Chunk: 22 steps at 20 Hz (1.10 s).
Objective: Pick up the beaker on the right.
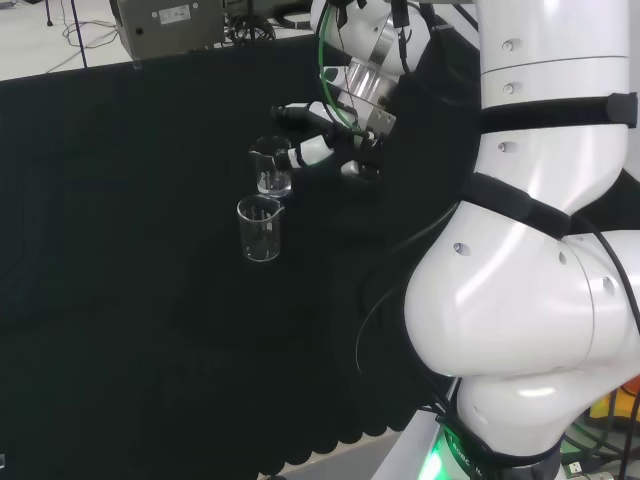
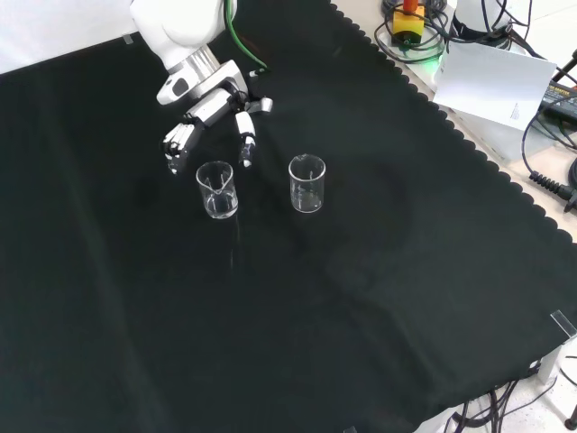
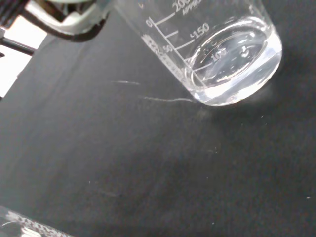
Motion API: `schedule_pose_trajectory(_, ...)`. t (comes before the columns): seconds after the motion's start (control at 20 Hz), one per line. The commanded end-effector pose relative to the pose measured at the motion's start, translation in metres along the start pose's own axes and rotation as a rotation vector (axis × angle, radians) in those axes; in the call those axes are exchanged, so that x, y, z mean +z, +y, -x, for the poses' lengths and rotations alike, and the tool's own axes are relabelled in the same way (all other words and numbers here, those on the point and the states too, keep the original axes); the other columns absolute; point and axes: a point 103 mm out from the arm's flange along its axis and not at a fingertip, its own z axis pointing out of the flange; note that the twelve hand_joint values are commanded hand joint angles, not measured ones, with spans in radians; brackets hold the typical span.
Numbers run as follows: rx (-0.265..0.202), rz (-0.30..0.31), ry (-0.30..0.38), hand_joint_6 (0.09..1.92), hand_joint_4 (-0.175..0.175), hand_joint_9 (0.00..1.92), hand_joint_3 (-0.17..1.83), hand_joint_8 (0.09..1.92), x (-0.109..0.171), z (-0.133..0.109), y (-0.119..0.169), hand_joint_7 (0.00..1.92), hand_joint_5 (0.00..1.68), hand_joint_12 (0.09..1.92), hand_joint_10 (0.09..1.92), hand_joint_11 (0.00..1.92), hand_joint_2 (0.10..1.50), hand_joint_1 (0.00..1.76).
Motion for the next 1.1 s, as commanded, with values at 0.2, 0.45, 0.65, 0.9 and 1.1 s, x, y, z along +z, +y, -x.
schedule_pose_trajectory(0.2, -0.026, 0.042, 0.093, 0.09, -0.037, 0.32, 0.52, 0.63, 0.016, 0.009, 0.009, 0.17, 0.42, 1.31, 0.63, 0.0, 0.54, 0.89)
schedule_pose_trajectory(0.45, -0.049, 0.069, 0.123, 0.09, -0.036, 0.36, 0.54, 0.64, 0.022, 0.012, 0.014, 0.2, 0.45, 1.34, 0.63, 0.0, 0.53, 0.91)
schedule_pose_trajectory(0.65, -0.062, 0.076, 0.167, 0.09, -0.033, 0.42, 0.56, 0.67, 0.027, 0.014, 0.018, 0.28, 0.5, 1.39, 0.63, 0.0, 0.53, 0.94)
schedule_pose_trajectory(0.9, -0.082, 0.069, 0.197, 0.09, -0.034, 0.45, 0.58, 0.68, 0.036, 0.015, 0.023, 0.32, 0.5, 1.41, 0.63, 0.01, 0.52, 0.96)
schedule_pose_trajectory(1.1, -0.078, 0.072, 0.226, 0.09, -0.035, 0.45, 0.58, 0.68, 0.043, 0.018, 0.025, 0.32, 0.51, 1.41, 0.62, 0.02, 0.51, 0.97)
